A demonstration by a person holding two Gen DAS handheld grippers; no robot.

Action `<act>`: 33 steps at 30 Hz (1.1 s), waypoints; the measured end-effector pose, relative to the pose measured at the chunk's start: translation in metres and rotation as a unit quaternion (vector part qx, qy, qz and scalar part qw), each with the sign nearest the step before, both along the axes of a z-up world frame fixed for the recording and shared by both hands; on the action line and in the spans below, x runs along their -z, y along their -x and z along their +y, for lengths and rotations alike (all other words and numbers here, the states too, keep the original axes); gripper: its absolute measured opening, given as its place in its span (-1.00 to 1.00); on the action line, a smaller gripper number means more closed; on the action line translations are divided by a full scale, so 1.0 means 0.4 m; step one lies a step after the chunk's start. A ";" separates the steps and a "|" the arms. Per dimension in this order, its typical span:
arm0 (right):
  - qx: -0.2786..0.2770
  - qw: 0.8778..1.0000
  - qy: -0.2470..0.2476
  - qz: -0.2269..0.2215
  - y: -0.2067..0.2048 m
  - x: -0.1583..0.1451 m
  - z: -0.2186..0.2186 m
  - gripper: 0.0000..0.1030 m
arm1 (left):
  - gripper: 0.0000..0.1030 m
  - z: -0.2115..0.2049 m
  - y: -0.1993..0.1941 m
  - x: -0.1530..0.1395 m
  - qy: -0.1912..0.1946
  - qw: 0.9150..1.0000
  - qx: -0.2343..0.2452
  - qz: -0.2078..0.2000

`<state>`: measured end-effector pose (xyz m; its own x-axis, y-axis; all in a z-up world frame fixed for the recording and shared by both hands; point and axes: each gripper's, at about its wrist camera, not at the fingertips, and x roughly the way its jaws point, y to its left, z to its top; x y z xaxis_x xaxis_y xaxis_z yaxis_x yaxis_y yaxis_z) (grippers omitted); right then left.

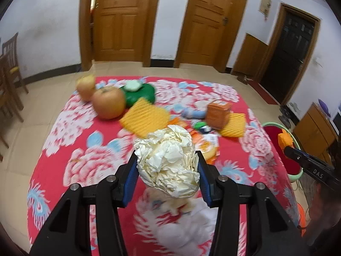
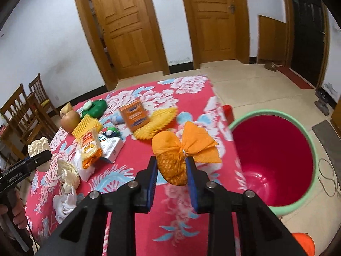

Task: Collect trash
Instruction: 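Carry both items over the red bucket and open both tools to drop them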

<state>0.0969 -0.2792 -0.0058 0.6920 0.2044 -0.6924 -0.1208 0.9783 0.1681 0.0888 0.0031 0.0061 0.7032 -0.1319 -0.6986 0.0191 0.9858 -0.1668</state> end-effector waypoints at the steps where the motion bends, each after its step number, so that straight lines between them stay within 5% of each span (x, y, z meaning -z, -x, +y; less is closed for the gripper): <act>1: 0.008 1.000 -0.002 -0.002 0.006 -0.004 -0.018 -0.44 | -0.03 -0.017 -0.004 -0.007 -0.001 1.000 0.008 -0.001; 15: 0.116 0.993 -0.022 0.006 0.037 0.023 -0.255 -0.43 | -0.03 -0.299 -0.072 -0.062 -0.010 0.992 0.128 -0.012; 28: 0.172 0.984 -0.038 0.021 0.022 0.079 -0.421 -0.32 | -0.03 -0.529 -0.145 -0.015 -0.032 0.978 0.207 0.007; 33: 0.176 0.983 -0.044 0.016 0.026 0.079 -0.438 -0.12 | -0.03 -0.596 -0.163 0.013 -0.043 0.972 0.230 0.015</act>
